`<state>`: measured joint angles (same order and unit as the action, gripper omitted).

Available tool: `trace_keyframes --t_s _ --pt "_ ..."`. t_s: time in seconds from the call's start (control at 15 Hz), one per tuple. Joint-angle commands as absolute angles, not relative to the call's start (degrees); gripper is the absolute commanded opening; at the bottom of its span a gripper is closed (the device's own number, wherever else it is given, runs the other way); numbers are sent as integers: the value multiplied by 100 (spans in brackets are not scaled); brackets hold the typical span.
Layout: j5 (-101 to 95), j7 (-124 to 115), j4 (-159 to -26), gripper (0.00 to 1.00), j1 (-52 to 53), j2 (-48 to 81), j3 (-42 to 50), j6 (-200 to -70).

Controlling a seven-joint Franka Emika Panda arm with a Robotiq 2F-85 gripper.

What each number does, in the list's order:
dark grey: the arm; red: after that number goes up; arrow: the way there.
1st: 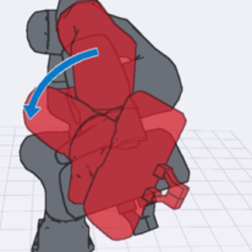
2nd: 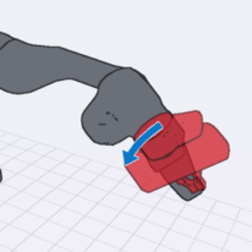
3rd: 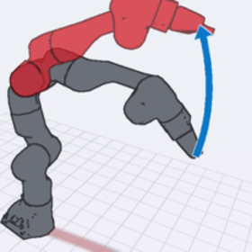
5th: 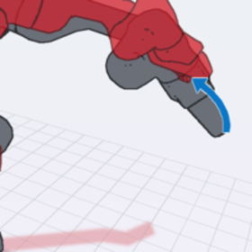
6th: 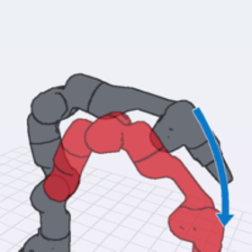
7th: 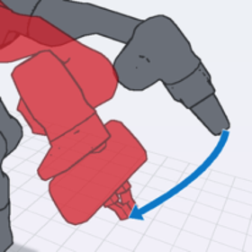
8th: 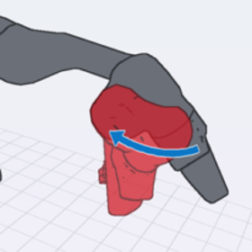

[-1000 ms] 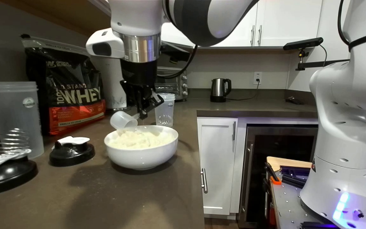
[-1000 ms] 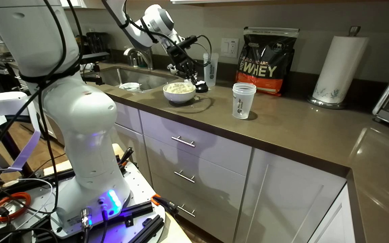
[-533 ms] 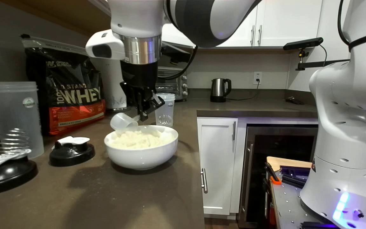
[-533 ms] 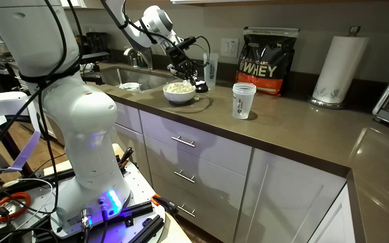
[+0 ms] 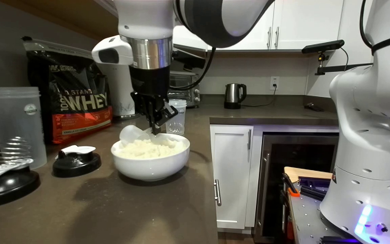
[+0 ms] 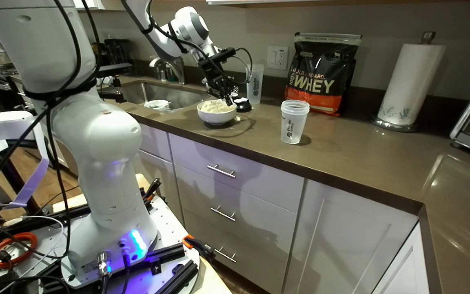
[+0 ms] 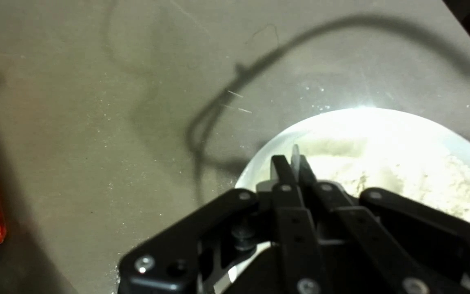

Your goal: Use the clear spoon to scoop some whey powder from the bowl, then pour the powder into the cup, and return the spoon to the bowl

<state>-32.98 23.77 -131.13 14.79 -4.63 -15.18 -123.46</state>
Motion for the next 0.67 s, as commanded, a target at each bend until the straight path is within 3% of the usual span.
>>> trace_keyframes --t_s 0.0,0.6 --pt "-3005 2626 -13114 1 1523 -470 -1510 -12186" --pt "-2327 3031 -12978 1 1528 -377 -1471 -11848"
